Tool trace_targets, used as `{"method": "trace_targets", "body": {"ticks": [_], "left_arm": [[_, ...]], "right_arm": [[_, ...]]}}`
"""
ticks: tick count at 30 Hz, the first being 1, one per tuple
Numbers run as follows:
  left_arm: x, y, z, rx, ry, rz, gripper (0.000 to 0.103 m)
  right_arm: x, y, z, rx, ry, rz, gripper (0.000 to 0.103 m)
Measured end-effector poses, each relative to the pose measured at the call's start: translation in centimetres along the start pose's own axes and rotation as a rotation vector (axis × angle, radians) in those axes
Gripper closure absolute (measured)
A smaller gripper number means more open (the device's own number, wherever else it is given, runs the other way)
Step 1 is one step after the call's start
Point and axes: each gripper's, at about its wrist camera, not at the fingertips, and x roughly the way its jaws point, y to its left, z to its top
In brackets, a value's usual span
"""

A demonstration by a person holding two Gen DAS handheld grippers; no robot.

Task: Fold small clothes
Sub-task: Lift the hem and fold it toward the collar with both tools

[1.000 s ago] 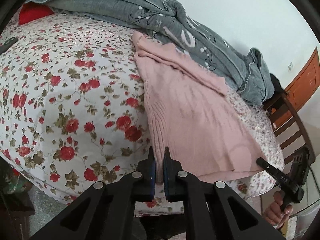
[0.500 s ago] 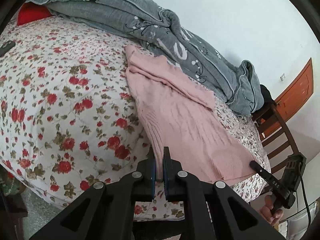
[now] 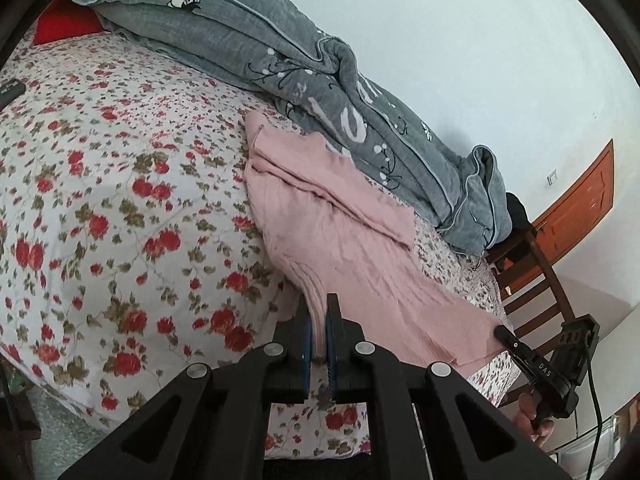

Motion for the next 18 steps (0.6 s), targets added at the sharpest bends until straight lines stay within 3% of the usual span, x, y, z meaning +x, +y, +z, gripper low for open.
{"method": "trace_targets", "body": {"ticks": [10, 18], "left_arm": [[1.1, -1.9, 5.9, 0.04, -0.036, 0.017, 0.096], [5.2, -3.2, 11.4, 0.056, -0.082, 0.078, 0.096]], "right_arm": [[1.9, -0.4, 5.4, 0.046, -0.029, 0.023, 0.098], [5.3, -1.5, 10.4, 0.088, -0.046, 0.015, 0.098]]}}
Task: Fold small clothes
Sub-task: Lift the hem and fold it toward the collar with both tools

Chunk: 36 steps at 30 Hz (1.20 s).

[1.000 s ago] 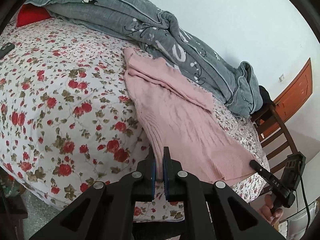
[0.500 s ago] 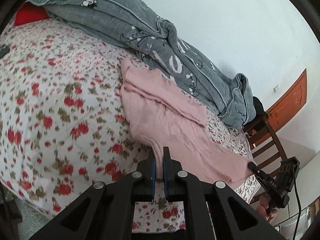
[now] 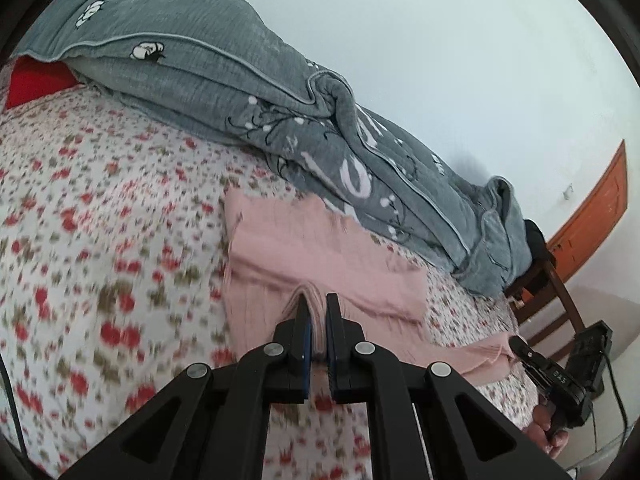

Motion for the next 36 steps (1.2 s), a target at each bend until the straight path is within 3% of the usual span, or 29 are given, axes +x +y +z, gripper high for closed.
{"method": "trace_targets", "body": {"ticks": [8, 15, 21, 28, 32, 36], "left_arm": [[5.0, -0.7, 4.6, 0.027, -0.027, 0.024, 0.096], [10.8, -1.0, 8.0, -0.014, -0.047, 0.015, 0.096], [15.8, 0.4, 10.1, -0.038, -0.059, 0.015, 0.096], [21.5, 3.9, 9.0, -0.046, -0.037, 0.051, 0.094], [23.6, 5.6, 8.3, -0.092, 0.023, 0.051, 0.093], [23.6, 5.5, 8.5, -0.069, 0.005, 0.05, 0.088]], "right_arm": [[5.6, -1.2, 4.4, 0.025, -0.017, -0.02, 0.098], [11.1, -1.9, 7.8, 0.058, 0.002, -0.032, 0.098], [17.1, -2.3, 10.6, 0.041, 0.028, -0.141, 0.098], [23.9, -5.0, 9.7, 0.027, 0.041, -0.208, 0.098], [25.5, -7.5, 8.7, 0.087, 0.006, -0.183, 0.093], [27.4, -8.7, 8.5, 0.137, 0.094, -0.162, 0.088]]}}
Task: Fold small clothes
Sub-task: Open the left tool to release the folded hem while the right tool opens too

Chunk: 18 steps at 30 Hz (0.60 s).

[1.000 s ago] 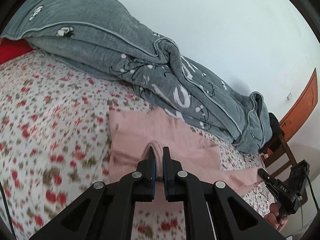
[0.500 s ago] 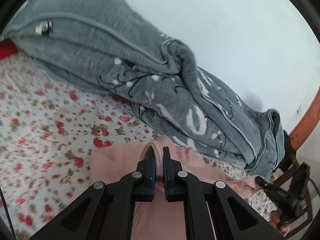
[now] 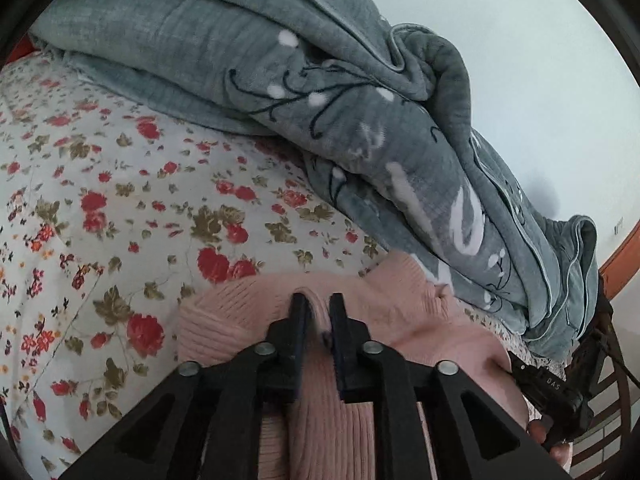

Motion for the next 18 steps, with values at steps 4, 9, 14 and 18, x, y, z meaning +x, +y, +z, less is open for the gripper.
{"method": "trace_targets", "body": {"ticks": [4, 9, 14, 18], "left_arm": [[-0.2, 0.0, 0.1, 0.007, -0.011, 0.001, 0.079], [-1.8, 0.8, 0.4, -0.038, -0.101, -0.02, 0.059], [-1.1, 0.2, 0.4, -0.02, -0.065, -0.032, 0.056], [0.3, -0.6, 0.3, 0.024, -0.002, 0.01, 0.056]], "right_arm": [[-1.5, -0.2, 0.1, 0.013, -0.061, 0.023, 0.077], [-4.0, -0.3, 0.4, 0.017, -0.164, 0.036, 0.057], [-1.7, -0.2, 0.5, -0.001, -0.066, -0.035, 0.049], [0.3, 0.6, 0.1, -0.053, 0.013, -0.107, 0.049]]}}
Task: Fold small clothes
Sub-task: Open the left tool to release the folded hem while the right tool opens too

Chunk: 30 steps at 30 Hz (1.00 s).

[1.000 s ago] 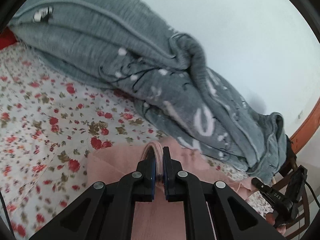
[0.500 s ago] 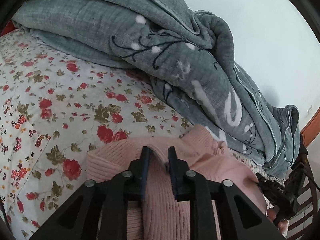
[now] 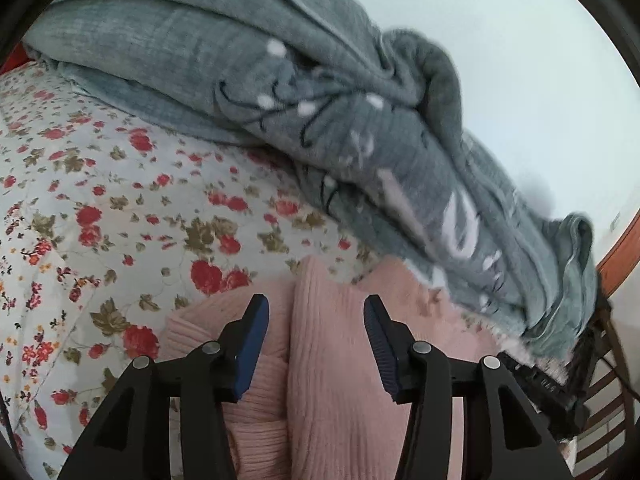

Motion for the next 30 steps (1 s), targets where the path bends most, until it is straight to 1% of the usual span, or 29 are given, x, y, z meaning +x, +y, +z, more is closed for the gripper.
{"method": "trace_targets", "body": {"ticks": [3, 4, 5, 7, 9, 10, 11, 12, 13, 14, 16, 17, 18, 19, 20, 21, 23, 24, 25, 27, 30], "left_arm": [[0.8, -0.2, -0.1, 0.015, 0.035, 0.032, 0.056], [0.8, -0.2, -0.1, 0.016, 0.037, 0.035, 0.057], [0.9, -0.2, -0.2, 0.017, 0.038, 0.04, 0.057], [1.1, -0.2, -0.3, 0.022, 0.043, 0.054, 0.058], [1.2, -0.1, -0.3, 0.02, 0.035, 0.063, 0.063], [1.1, 0.0, -0.4, 0.017, 0.03, 0.066, 0.068], [1.2, 0.1, -0.3, 0.013, 0.028, 0.068, 0.075], [1.2, 0.2, -0.4, 0.006, 0.026, 0.07, 0.078], [1.2, 0.4, -0.3, 0.003, 0.025, 0.062, 0.09], [1.1, 0.5, -0.3, -0.001, 0.019, 0.039, 0.095], [0.6, 0.5, -0.3, -0.002, -0.001, -0.006, 0.095], [0.2, 0.5, -0.3, -0.004, -0.018, -0.011, 0.095], [-0.3, 0.6, -0.2, -0.013, -0.045, -0.015, 0.095], [-0.6, 0.8, -0.2, -0.022, -0.059, -0.019, 0.095], [-0.7, 0.9, -0.1, -0.03, -0.064, -0.015, 0.095], [-0.6, 1.1, -0.1, -0.04, -0.057, 0.0, 0.095], [0.5, 1.3, -0.1, -0.05, -0.004, 0.04, 0.095], [1.0, 1.4, 0.0, -0.057, 0.026, 0.047, 0.095], [1.3, 1.7, 0.0, -0.069, 0.04, 0.041, 0.095], [1.1, 2.2, 0.1, -0.094, 0.039, 0.021, 0.095], [1.3, 2.1, 0.0, -0.087, 0.047, 0.039, 0.093]], "right_arm": [[0.3, 0.4, -0.2, -0.028, 0.003, -0.026, 0.051], [0.5, 0.5, -0.2, -0.03, 0.009, -0.033, 0.057], [0.7, 0.4, -0.2, -0.028, 0.018, -0.041, 0.068], [1.1, 0.1, -0.2, -0.017, 0.034, -0.054, 0.077], [1.0, 0.0, -0.2, -0.012, 0.025, -0.041, 0.084], [1.0, 0.1, -0.2, -0.018, 0.024, -0.032, 0.094], [0.9, 0.2, -0.2, -0.027, 0.017, -0.034, 0.096], [0.7, 0.5, -0.2, -0.035, 0.004, -0.032, 0.096], [0.3, 0.6, -0.3, -0.043, -0.017, -0.02, 0.097], [-0.3, 0.7, -0.3, -0.046, -0.047, 0.003, 0.097], [-1.9, 0.7, -0.5, -0.047, -0.128, 0.035, 0.097], [-2.5, 0.7, -0.5, -0.048, -0.154, 0.039, 0.097], [-2.9, 0.8, -0.7, -0.052, -0.18, 0.033, 0.097], [-2.9, 0.9, -0.6, -0.055, -0.183, 0.018, 0.097], [-2.6, 1.0, -0.7, -0.059, -0.173, -0.002, 0.097], [-2.0, 1.0, -0.6, -0.061, -0.144, -0.028, 0.097], [-0.7, 0.9, -0.4, -0.049, -0.079, -0.058, 0.097], [-0.2, 0.6, -0.3, -0.034, -0.048, -0.059, 0.097], [0.2, 0.1, -0.3, -0.009, -0.022, -0.046, 0.097], [0.3, -0.8, -0.2, 0.037, -0.014, -0.02, 0.097], [0.5, -1.2, -0.3, 0.053, -0.003, -0.015, 0.097]]}}
